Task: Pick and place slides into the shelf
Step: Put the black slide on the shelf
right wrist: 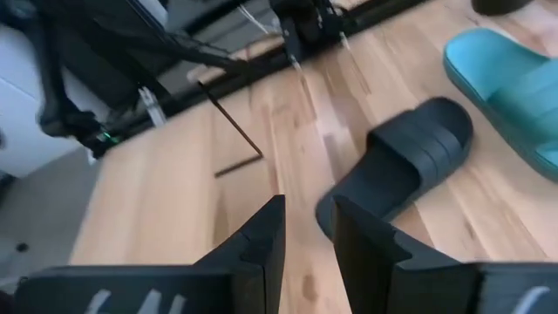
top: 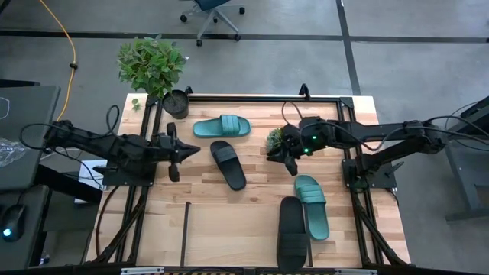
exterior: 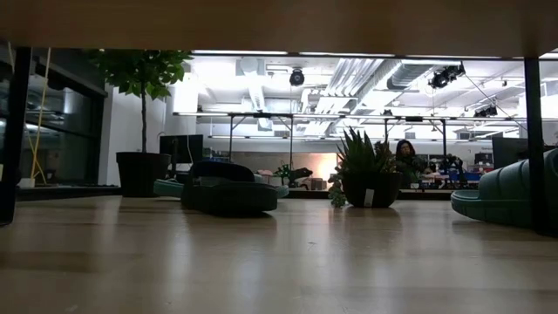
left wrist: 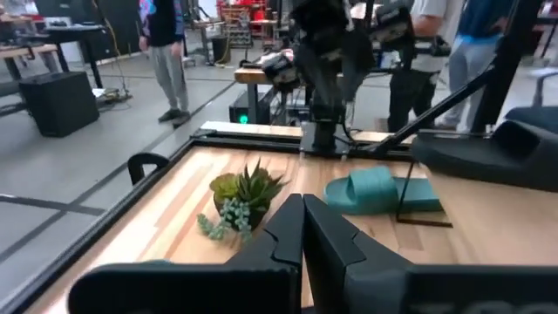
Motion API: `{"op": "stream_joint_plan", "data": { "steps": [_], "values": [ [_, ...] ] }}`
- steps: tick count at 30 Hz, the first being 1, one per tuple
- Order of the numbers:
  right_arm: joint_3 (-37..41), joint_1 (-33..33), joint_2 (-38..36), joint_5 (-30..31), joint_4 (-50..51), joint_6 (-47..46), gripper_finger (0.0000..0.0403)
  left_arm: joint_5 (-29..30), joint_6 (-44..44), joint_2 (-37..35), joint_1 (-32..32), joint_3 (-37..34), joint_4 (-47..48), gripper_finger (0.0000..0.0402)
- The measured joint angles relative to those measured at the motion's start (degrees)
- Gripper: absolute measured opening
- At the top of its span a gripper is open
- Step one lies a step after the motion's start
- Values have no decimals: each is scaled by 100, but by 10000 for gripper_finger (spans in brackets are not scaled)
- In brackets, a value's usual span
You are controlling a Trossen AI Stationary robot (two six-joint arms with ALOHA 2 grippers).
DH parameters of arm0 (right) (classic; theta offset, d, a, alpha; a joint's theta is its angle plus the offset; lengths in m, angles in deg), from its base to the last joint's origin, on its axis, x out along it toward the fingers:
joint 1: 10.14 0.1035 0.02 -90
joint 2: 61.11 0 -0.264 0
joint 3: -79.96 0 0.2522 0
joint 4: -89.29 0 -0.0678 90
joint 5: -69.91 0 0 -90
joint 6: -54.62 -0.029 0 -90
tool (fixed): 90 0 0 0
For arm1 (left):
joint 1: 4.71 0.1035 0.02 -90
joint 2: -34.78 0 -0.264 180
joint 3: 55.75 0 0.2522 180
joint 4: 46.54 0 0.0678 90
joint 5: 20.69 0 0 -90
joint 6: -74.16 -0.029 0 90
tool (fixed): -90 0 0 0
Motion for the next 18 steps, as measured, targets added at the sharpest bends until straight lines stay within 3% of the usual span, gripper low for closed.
{"op": "stream_joint_plan", "data": {
  "steps": [5,15,18],
  "values": [
    [-106,2,239,9,20,66,85,189,-7,505,0,447,391,1],
    [-112,2,238,85,6,-30,85,99,627,2362,54,1951,2867,1],
    [-112,7,237,46,6,-81,85,-612,974,2668,493,2260,3089,1]
  ]
}}
